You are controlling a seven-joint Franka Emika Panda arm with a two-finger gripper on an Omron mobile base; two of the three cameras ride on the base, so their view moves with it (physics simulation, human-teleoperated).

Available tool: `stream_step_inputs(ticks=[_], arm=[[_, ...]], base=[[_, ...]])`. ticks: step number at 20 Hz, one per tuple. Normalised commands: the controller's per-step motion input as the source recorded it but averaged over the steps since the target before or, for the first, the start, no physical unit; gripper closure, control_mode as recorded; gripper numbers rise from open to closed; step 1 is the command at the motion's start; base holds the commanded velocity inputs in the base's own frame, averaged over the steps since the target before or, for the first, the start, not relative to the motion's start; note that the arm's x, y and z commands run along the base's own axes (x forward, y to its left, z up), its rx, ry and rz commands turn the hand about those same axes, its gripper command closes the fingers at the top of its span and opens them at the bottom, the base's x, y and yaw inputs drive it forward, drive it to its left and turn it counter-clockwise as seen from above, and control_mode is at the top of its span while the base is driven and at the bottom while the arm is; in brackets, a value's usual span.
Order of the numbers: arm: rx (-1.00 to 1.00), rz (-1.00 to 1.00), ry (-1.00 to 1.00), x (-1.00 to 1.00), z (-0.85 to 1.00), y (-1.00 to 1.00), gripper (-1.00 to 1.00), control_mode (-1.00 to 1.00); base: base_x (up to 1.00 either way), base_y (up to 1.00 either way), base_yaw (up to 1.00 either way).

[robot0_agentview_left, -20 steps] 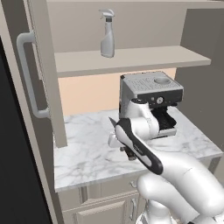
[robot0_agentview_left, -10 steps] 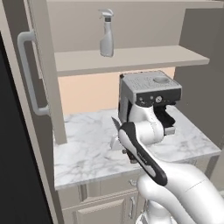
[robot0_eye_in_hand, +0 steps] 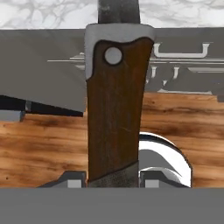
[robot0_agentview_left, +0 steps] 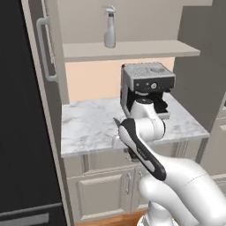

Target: Move the cutting board and knife to the sink. Then move spray from the cabinet to the counter.

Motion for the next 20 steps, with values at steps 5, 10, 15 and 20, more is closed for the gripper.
stream_step_inputs(ticks=[5,10,15,20], arm=[[0.00,0.00,0.00,0.00,0.00,0.00,1.00,1.00],[0.00,0.00,0.00,0.00,0.00,0.00,1.00,1.00],[0.00,0.00,0.00,0.00,0.00,0.00,1.00,1.00],[0.00,0.00,0.00,0.00,0.00,0.00,1.00,1.00]], base=[[-0.63,-0.02,0.52],[-0.58,0.00,0.62],[-0.26,0.00,0.92],[-0.05,0.00,1.00]])
